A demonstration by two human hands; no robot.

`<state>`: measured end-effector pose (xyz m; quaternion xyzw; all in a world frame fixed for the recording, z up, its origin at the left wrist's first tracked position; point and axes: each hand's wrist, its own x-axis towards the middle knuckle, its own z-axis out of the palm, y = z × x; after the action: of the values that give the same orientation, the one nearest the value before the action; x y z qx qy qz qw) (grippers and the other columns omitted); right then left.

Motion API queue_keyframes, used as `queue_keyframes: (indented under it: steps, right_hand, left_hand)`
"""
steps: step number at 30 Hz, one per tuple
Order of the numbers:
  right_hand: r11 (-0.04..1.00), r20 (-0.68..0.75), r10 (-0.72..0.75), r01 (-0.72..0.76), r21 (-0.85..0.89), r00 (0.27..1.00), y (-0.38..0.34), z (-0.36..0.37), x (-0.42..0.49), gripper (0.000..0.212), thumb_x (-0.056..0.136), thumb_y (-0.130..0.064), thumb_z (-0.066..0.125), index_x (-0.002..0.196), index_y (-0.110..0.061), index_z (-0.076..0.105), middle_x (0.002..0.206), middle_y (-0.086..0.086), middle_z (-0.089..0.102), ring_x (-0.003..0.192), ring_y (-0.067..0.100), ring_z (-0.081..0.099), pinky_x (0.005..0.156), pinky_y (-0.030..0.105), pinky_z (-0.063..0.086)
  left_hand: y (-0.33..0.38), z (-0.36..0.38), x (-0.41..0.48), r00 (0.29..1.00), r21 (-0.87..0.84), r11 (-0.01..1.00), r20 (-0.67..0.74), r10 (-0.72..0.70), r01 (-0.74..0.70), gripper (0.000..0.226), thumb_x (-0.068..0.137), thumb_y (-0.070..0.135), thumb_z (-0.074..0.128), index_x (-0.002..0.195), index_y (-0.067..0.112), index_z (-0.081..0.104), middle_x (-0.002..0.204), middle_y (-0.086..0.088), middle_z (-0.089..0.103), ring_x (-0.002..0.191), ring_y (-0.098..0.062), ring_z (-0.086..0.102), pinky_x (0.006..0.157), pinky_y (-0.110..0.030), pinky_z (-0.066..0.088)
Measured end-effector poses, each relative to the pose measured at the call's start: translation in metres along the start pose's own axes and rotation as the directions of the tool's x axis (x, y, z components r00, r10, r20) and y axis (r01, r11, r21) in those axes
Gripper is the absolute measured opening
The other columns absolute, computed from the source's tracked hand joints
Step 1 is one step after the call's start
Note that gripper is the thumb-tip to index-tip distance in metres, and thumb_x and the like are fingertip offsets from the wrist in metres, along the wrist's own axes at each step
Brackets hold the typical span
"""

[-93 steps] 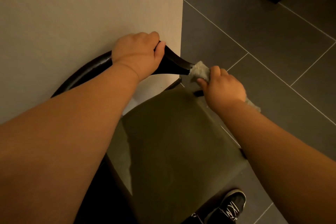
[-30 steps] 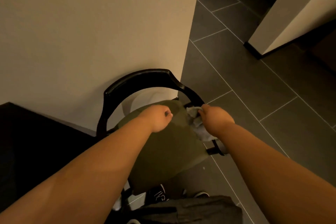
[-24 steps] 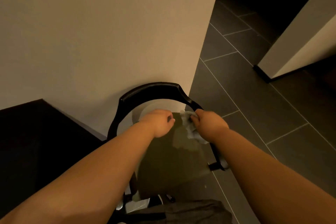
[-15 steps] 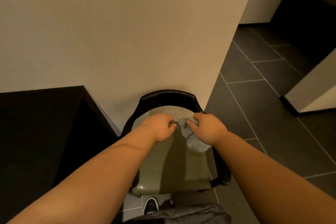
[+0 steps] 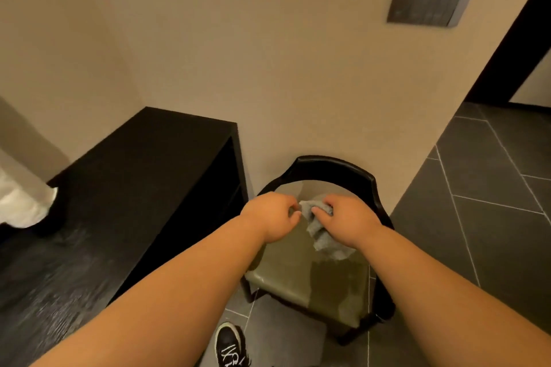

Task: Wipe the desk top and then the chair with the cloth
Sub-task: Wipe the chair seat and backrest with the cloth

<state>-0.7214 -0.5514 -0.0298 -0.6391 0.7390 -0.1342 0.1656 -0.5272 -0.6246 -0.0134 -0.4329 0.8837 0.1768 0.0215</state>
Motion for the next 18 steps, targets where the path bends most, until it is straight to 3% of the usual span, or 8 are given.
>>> queue_keyframes:
  steps: [3, 7, 12, 18]
  right_hand:
    - [0.998, 0.016, -0.052, 0.053, -0.028, 0.999, -0.026, 0.005, -0.002, 0.035, 0.100, -0.053, 0.048, 0.076, -0.027, 0.049, 0.071, -0.004, 0.055, 0.069, 0.018, 0.054, 0.056, 0.035, 0.033]
    - [0.989, 0.040, -0.136, 0.138, -0.043, 0.990, -0.065, 0.013, -0.009, 0.037, 0.099, -0.054, 0.049, 0.073, -0.028, 0.048, 0.072, -0.006, 0.055, 0.066, 0.011, 0.051, 0.053, 0.031, 0.030]
    - [0.967, 0.096, -0.235, 0.242, -0.080, 0.967, -0.114, 0.028, -0.016, 0.033, 0.095, -0.059, 0.051, 0.078, -0.031, 0.053, 0.077, -0.007, 0.059, 0.070, 0.013, 0.056, 0.058, 0.034, 0.044]
    - [0.923, 0.163, -0.355, 0.373, -0.095, 0.920, -0.184, 0.058, -0.053, 0.032, 0.096, -0.055, 0.052, 0.076, -0.031, 0.049, 0.074, -0.006, 0.058, 0.068, 0.011, 0.055, 0.054, 0.032, 0.037]
  left_hand:
    - [-0.013, -0.008, -0.033, 0.996, -0.015, 0.996, -0.014, -0.090, 0.089, 0.030, 0.104, 0.044, 0.049, 0.122, 0.031, 0.068, 0.103, 0.006, 0.069, 0.095, -0.019, 0.065, 0.083, -0.043, 0.059]
    - [-0.035, -0.014, -0.078, 0.977, -0.055, 0.976, -0.036, -0.211, 0.209, 0.029, 0.103, 0.045, 0.051, 0.122, 0.030, 0.068, 0.102, 0.008, 0.069, 0.094, -0.017, 0.065, 0.085, -0.043, 0.059]
    - [-0.066, -0.019, -0.142, 0.945, -0.115, 0.941, -0.046, -0.325, 0.318, 0.029, 0.104, 0.044, 0.053, 0.126, 0.030, 0.066, 0.108, 0.008, 0.068, 0.095, -0.014, 0.064, 0.085, -0.037, 0.058]
    - [-0.104, -0.010, -0.242, 0.880, -0.113, 0.880, -0.067, -0.470, 0.462, 0.031, 0.103, 0.044, 0.050, 0.126, 0.030, 0.066, 0.112, 0.007, 0.069, 0.101, -0.018, 0.065, 0.089, -0.042, 0.058]
